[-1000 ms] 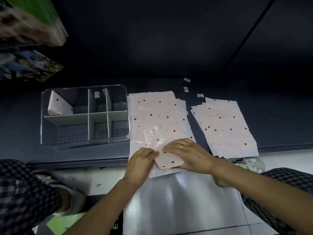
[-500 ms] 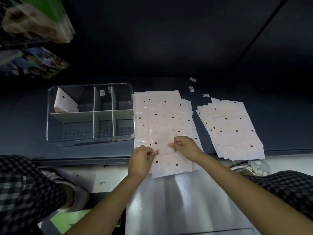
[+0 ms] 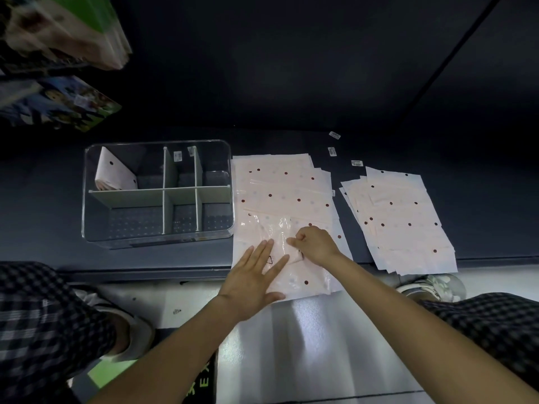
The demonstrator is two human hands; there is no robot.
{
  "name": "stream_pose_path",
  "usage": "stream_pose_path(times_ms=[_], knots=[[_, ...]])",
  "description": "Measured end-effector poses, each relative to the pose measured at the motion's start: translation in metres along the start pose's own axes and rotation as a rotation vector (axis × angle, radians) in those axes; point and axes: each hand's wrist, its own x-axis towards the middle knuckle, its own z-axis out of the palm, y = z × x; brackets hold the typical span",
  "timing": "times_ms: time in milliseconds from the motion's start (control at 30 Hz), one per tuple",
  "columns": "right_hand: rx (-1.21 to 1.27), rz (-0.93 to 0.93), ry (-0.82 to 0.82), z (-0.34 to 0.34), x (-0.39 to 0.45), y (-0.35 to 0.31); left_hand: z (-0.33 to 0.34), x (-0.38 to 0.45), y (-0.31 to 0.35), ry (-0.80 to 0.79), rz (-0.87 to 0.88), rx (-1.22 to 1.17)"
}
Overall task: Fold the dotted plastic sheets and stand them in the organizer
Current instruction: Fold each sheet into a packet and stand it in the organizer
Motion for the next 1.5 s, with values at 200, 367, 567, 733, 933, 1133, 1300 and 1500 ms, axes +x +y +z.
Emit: stream_pose_path(times_ms=[200,367,567,733,933,1133,1300,1500], knots=[[-0.361,-0.695,0.440,0.026,-0.031,0.020,0.002,-0.003,-0.011,-0.058,0.053,0.080],[-0.610,-0.788,0.176,0.035,-0.037,0.058,0.000,-0.004,-0.019,-0.036,0.104,0.007],[-0.564,-0.820,0.368,0.024,-0.030,0.057,-0.007,-0.017,-0.047,-0.007,0.188,-0.062],[-0.639,-0.871,0.440,0.026,-0.024,0.049,-0.011,-0.018,-0.043,0.003,0.167,-0.147],[-0.629,-0.767,0.312,0.010,-0.026,0.030,-0.017,-0.017,-0.040,0.046,0.055,-0.437],[-0.072,-0.621,0.225,-0.034,-0.038,-0.014,-0.054,-0.009,-0.045,0.255,-0.171,-0.884],[0.394,-0.475,0.010,-0.071,-0.048,-0.077,-0.097,-0.012,-0.068,0.329,-0.270,-1.385],[0.301,-0.447,-0.065,-0.084,-0.043,-0.141,-0.135,-0.037,-0.113,0.448,-0.317,-1.219]])
